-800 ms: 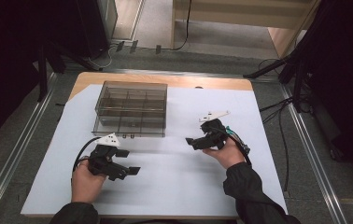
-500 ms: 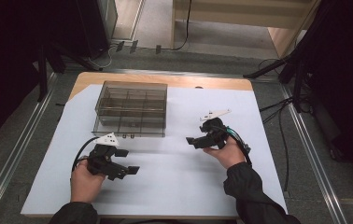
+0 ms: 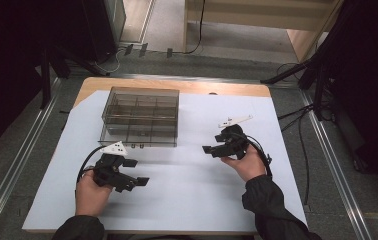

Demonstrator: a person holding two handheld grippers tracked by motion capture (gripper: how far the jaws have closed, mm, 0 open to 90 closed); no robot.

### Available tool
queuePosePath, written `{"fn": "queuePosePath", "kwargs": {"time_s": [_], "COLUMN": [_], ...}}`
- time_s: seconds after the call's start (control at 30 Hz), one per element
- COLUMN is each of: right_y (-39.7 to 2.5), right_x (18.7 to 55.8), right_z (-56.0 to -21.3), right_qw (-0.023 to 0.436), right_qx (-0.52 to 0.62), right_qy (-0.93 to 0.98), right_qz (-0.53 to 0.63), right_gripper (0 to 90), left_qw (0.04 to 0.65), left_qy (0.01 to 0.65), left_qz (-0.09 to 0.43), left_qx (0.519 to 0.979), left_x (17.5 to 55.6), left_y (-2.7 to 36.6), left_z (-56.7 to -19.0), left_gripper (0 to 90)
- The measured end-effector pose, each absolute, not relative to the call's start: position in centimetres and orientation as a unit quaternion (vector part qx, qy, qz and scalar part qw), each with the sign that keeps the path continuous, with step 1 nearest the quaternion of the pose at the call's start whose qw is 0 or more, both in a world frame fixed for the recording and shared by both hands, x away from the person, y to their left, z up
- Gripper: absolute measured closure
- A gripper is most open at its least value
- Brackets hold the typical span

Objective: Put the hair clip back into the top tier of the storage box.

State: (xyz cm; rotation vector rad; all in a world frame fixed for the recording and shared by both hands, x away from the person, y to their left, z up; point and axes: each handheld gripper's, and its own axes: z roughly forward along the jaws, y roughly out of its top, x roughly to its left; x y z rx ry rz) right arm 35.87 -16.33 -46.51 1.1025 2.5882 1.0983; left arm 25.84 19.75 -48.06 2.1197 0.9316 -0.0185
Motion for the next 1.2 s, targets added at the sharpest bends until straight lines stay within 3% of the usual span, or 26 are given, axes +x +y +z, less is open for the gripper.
{"fn": "queuePosePath", "kwargs": {"time_s": [1.2], "right_y": [-16.58], "right_x": [36.36], "right_z": [-45.96], "right_qw": [0.037], "right_qx": [0.386], "right_qy": [0.858], "right_qz": [0.336], "right_gripper": [43.9], "left_qw": [0.401], "left_qy": [0.37], "left_qz": [-0.006], "left_qx": [0.838], "left_x": [25.71], "left_y": [19.98], "left_z": [-48.05], "left_gripper": [16.4]}}
